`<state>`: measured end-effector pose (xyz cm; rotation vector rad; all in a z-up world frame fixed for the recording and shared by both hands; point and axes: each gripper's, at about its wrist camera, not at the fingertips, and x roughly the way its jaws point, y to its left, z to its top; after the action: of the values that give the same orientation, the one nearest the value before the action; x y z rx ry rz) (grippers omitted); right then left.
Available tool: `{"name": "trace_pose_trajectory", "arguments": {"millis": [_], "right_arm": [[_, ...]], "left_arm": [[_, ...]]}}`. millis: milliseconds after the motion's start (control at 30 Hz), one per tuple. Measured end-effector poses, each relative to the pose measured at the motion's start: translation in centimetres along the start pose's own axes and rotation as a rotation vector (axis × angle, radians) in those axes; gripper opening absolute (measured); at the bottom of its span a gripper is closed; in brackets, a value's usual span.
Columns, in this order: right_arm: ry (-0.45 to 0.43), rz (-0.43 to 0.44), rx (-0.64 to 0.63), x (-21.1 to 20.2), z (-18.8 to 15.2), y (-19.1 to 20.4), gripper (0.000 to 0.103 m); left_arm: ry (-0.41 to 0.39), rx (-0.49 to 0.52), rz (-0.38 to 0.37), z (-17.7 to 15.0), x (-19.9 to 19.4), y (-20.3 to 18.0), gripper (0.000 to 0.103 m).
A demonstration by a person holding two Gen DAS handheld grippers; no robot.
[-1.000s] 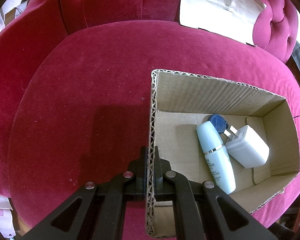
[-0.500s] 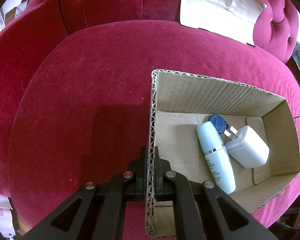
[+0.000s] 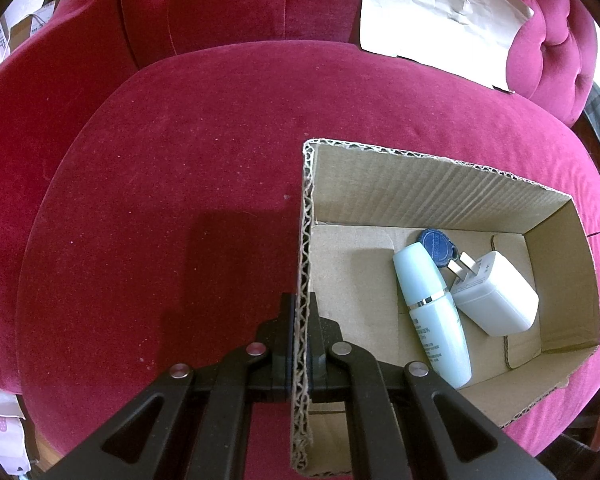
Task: Organize rigid objects
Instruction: 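Move the right gripper back toward the black round jar, then close the right gripper on the black jar with white lid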
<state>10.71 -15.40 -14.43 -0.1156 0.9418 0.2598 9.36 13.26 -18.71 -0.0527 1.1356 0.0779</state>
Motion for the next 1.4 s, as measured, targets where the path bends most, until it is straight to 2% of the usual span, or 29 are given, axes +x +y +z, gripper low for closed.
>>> {"name": "trace_pose_trajectory", "arguments": {"millis": [400, 600, 1033, 1133, 1200, 1300, 1400], "right_arm": [[0.038, 0.002, -0.068, 2.0, -2.0, -0.4, 0.103], [0.054, 0.039, -0.098, 3.0, -2.9, -0.3, 0.103], [0.064, 0.075, -0.122, 4.3, -2.4, 0.2, 0.102], [0.069, 0.089, -0.144, 4.8, -2.1, 0.6, 0.097], [0.076, 0.081, -0.167, 5.1, -2.1, 1.0, 0.086], [0.086, 0.083, -0.190, 5.3, -2.1, 1.4, 0.076], [0.078, 0.091, -0.203, 5.3, -2.0, 1.7, 0.073]], "left_arm": [[0.000, -0.001, 0.000, 0.0, 0.0, 0.0, 0.004], [0.001, -0.001, 0.000, 0.0, 0.0, 0.1, 0.004], [0.001, -0.004, -0.002, 0.0, 0.0, 0.1, 0.004], [0.001, -0.004, -0.004, 0.1, 0.0, 0.2, 0.004], [0.002, -0.003, -0.004, 0.1, 0.0, 0.2, 0.004], [0.003, -0.005, -0.005, 0.1, 0.0, 0.2, 0.004], [0.004, -0.009, -0.007, 0.1, 0.1, 0.3, 0.004]]}}
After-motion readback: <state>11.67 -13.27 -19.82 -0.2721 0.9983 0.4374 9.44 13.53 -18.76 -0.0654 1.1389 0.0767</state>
